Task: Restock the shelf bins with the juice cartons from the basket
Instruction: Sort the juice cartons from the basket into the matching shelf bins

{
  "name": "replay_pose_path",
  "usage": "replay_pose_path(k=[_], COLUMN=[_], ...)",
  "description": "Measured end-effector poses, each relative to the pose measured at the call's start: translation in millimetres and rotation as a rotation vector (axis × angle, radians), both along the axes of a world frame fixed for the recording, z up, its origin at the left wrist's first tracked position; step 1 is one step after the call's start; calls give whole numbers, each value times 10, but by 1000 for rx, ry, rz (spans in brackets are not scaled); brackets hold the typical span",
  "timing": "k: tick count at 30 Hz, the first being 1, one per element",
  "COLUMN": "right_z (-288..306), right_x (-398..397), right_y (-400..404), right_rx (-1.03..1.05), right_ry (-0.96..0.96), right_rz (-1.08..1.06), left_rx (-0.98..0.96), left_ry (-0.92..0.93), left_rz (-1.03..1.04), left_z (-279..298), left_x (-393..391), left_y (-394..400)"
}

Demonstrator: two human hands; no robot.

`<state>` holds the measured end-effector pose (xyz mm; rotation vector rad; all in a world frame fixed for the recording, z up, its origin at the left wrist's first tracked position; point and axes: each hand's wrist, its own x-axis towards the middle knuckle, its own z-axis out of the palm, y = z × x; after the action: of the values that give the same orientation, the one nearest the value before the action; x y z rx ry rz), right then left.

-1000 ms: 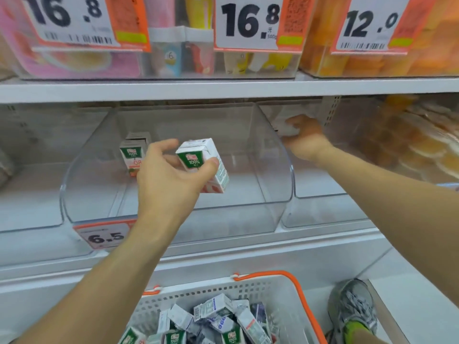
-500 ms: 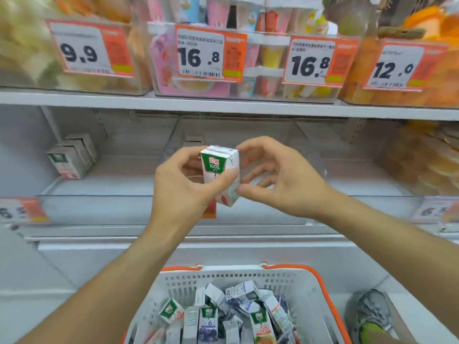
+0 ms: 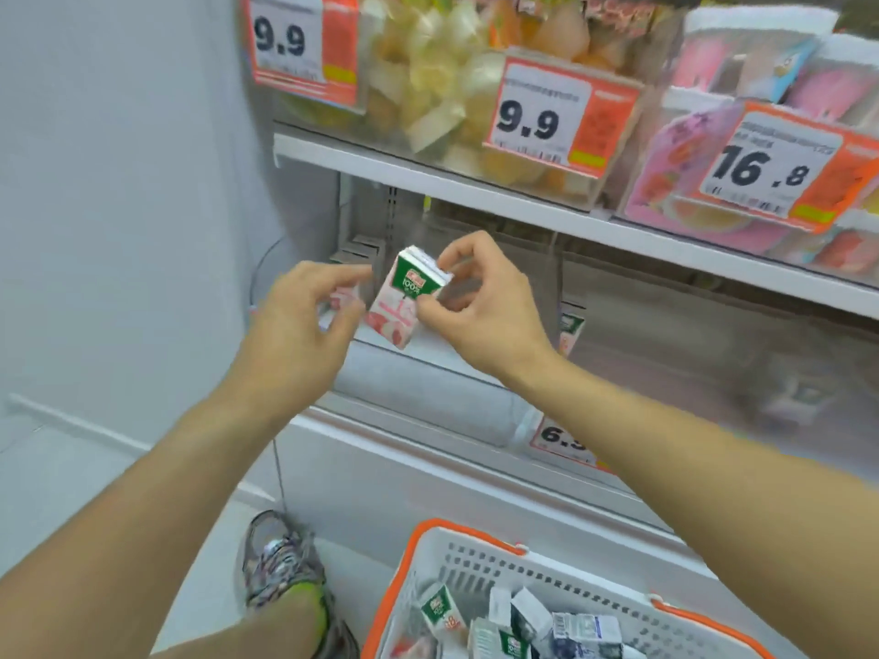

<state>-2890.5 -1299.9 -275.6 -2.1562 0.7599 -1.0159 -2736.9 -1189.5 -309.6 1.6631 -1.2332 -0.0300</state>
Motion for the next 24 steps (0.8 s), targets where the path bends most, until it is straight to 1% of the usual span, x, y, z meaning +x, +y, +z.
replay_pose_path(k=[2,4,7,9,12,14,17,20,22,24], right_z=[-86,-176,-330,-445,-603,-692,-772,-738,-691,-622], right_x=[369,732,1191,1437,1708,1819,1902,1867,1804,1701], right_y=[-216,-460,-778,-913,-984,-984,-969,-970,-951,-882], right_rx=[-10,-19,83,165,207,215,134,51,49,59], right_ry=[28,92,184,190,173,185,210,289,332,321], right_rz=[-9,-26,-50,-70,-106,-103,-134,-165,-140,-136], left_rx=[127,193,149,120,90,62,38,28,19,29], left_ry=[-91,-82,-24,-13,20,20,7,-7,-28,-61], left_rz=[78,118,128,146,140,105,84,89,102,111], left_z=[-204,-327,-378,-402,-462,-492,-526,-562,-554,-543], left_x=[243,343,381,401,440,446,481,539,531,507], left_y=[0,-47,-153,-210,-245,-251,-223,-200,-198,-201])
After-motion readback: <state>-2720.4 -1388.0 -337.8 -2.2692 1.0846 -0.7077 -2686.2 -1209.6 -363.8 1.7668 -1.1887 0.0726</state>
